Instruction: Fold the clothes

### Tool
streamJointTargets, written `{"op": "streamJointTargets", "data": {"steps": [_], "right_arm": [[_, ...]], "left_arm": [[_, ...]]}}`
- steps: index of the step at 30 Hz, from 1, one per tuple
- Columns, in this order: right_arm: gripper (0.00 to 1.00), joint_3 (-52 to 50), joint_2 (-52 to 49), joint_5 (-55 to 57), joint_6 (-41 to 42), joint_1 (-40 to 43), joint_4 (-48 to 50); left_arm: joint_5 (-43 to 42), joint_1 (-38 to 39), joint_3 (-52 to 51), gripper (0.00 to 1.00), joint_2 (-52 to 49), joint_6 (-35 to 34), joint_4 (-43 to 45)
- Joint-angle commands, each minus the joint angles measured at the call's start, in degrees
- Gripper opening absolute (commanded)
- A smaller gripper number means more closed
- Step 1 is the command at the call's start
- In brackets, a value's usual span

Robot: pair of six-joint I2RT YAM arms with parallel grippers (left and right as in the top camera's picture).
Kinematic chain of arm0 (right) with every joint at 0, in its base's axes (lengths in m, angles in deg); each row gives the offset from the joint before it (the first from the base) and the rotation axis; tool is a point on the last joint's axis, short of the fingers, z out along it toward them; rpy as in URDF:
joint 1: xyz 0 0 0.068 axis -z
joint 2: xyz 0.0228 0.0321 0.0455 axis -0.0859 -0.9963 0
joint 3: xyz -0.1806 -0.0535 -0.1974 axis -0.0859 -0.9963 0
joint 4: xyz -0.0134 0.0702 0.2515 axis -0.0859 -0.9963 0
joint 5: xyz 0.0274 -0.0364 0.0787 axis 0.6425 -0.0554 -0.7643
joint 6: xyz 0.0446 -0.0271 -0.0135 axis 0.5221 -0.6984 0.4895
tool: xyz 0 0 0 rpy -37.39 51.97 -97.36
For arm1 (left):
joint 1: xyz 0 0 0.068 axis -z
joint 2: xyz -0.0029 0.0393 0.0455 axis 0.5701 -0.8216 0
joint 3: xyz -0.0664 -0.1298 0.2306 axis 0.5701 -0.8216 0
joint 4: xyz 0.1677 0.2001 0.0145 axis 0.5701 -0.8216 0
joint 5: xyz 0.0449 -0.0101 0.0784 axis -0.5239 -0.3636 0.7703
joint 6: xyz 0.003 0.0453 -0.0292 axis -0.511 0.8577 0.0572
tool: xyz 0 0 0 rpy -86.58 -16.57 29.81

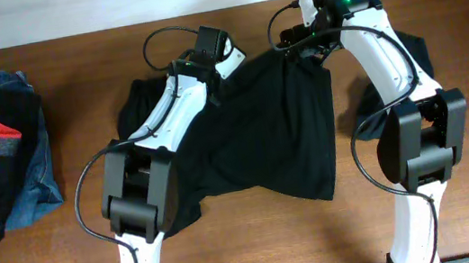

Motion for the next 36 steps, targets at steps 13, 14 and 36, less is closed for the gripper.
{"op": "streamJointTargets", "data": {"steps": [13, 14, 36], "right_arm": [[0.99, 0.13, 0.07, 0.07, 0.33, 0.5, 0.39], [0.99, 0.13, 0.07, 0.07, 0.33, 0.5, 0.42], [0.99, 0.09, 0.0, 0.07, 0.09, 0.5, 0.39]], "left_arm": [[-0.81, -0.02, 1.09, 0.53, -2.51, 0.31, -0.31], [-0.81, 0.04, 1.09, 0.69, -2.51, 0.31, -0.33], [12.04, 0.15, 1.77, 0.01, -2.51, -2.93, 1.55]]}}
